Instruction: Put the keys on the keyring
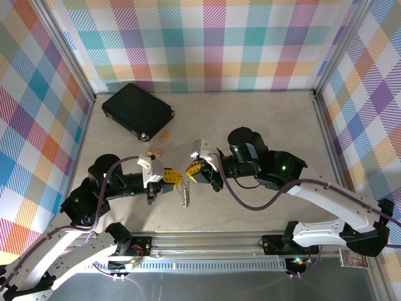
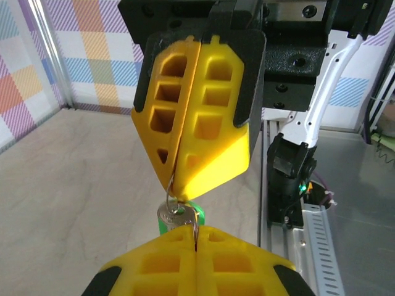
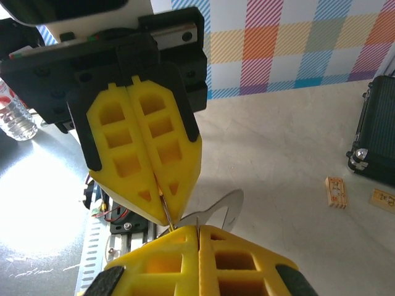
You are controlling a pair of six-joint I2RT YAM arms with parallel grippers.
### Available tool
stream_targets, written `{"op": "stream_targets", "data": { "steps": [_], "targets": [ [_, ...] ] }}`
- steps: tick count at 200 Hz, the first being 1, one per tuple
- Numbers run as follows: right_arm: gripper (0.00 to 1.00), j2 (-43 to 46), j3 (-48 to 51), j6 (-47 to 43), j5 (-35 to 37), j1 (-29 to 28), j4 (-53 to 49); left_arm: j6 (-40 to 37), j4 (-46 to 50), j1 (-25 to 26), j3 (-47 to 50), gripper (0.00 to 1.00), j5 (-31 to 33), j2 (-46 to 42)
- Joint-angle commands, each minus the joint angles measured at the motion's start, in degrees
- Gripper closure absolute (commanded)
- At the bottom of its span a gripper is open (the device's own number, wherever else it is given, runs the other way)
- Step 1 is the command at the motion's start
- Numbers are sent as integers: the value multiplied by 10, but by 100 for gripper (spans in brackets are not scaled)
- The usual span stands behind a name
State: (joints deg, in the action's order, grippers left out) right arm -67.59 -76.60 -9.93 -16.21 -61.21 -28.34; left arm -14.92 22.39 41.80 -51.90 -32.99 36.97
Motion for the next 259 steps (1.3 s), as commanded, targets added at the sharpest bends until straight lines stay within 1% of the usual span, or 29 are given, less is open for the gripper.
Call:
{"op": "stream_targets", "data": {
  "steps": [1, 59, 138, 203, 259],
  "targets": [
    [100, 19, 1, -7, -17, -5, 8, 15, -27, -5, -1, 100, -24, -2],
    [100, 16, -10, 11, -24, -8, -23, 18, -30, -6, 3, 100, -18, -8],
    [100, 8, -13, 12, -41, -9, -25, 17, -33, -6, -2, 100, -29, 1],
    [100, 6, -13, 10, -21, -10, -24, 21, -38, -6, 0, 100, -38, 3],
    [100, 22, -5, 12, -4, -10, -21, 22, -40, -6, 0, 100, -39, 3]
  ]
}}
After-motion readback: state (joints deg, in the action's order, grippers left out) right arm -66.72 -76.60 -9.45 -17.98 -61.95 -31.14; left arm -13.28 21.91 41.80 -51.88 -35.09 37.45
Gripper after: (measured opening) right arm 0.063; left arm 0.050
